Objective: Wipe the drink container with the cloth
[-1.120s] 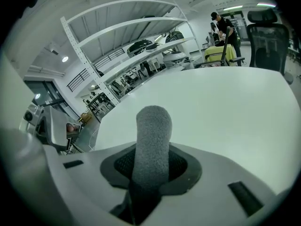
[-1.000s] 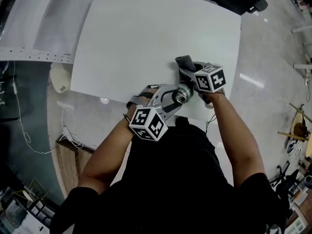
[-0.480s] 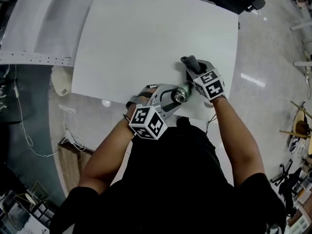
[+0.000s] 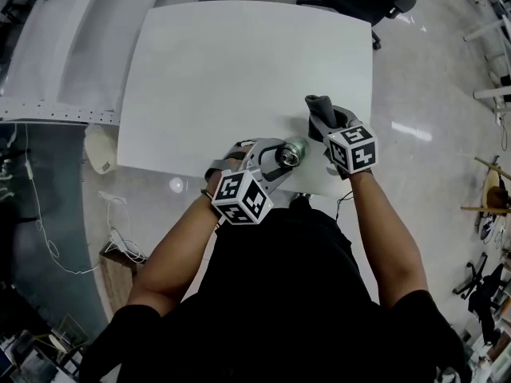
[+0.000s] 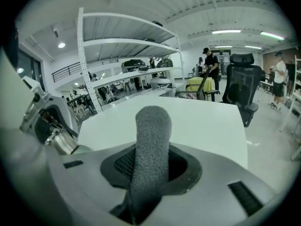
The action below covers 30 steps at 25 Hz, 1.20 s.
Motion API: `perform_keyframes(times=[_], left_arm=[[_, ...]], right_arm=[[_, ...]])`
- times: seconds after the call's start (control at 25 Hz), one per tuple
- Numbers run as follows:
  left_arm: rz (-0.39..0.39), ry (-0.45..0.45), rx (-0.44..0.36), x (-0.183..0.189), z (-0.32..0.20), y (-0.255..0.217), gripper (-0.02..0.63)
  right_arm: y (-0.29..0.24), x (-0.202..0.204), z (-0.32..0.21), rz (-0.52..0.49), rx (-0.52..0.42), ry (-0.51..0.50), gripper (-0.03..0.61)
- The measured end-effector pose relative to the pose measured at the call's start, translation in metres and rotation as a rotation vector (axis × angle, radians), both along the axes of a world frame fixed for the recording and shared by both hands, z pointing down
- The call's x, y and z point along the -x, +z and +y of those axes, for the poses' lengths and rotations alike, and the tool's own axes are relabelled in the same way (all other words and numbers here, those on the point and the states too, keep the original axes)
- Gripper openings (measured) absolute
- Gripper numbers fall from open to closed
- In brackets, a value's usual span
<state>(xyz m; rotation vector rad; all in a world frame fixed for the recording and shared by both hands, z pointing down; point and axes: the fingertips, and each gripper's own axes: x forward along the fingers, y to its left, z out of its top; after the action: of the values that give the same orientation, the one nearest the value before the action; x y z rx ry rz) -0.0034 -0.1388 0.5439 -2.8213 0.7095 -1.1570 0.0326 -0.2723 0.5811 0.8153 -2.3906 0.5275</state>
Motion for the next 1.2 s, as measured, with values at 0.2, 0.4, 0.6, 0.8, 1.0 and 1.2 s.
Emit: perform_keyframes(times=[0.2,0.4,0.6,0.8,1.0,1.2], left_arm=[[-0.023,0.012,0.005,-0.010,-0.004,0.000,0.253],[-0.035,0.016,0.017,-0.017,-0.011,0.002,0.253],[-0.030,-0.006,0.043,-0.026,-0.023,0.004,0.252],[-0.016,-0.017,0.055,-0.037,-0.029,0.004,0.252],[-0.011,0.003,0.065,-0.040,-0.029,0.004,0.253],[-0.002,-0.005,0.066,-0.038,-0.026,0.004,0.253]], right_arm=[[-0.023,-0.024,0.010,-0.127,0.049,0.124,0.110],[-0.041,-0.050,0.024,-0.234,0.143,0.267,0.110],[-0.066,-0.067,0.043,-0.308,0.157,0.310,0.110],[-0.090,-0.082,0.059,-0.335,0.138,0.319,0.110],[-0.102,-0.091,0.067,-0.354,0.118,0.331,0.110],[-0.105,-0.083,0.073,-0.344,0.099,0.305,0.110]])
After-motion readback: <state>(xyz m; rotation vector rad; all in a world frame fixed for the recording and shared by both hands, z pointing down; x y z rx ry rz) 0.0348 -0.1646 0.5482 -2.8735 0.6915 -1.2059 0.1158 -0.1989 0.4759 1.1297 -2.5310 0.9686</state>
